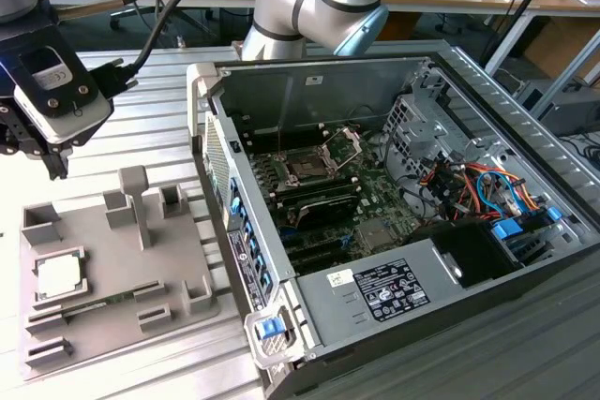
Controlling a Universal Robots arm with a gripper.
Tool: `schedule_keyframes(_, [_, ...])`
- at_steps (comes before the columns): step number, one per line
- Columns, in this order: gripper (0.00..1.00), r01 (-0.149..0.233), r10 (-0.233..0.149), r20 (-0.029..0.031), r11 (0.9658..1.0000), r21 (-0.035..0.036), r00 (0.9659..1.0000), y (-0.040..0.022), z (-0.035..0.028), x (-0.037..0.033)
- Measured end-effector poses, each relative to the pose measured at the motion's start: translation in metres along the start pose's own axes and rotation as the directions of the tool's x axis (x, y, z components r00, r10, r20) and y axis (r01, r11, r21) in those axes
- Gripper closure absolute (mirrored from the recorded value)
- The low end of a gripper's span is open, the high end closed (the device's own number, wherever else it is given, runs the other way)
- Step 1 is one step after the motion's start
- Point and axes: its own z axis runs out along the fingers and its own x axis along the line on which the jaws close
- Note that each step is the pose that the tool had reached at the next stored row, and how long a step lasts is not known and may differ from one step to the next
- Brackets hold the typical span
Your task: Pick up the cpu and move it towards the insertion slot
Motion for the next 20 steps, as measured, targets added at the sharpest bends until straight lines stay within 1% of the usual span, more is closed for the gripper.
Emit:
schedule_keyframes(9, [0.89,0.0,0.0,0.0,1.0,0.0,1.0,0.0,0.0014,0.0004])
schedule_keyframes(11, [0.89,0.0,0.0,0.0,1.0,0.0,1.0,-0.0002,0.006,0.0019])
schedule_keyframes(20, [0.89,0.0,0.0,-0.0001,1.0,0.0,1.0,-0.0002,0.0074,0.0025])
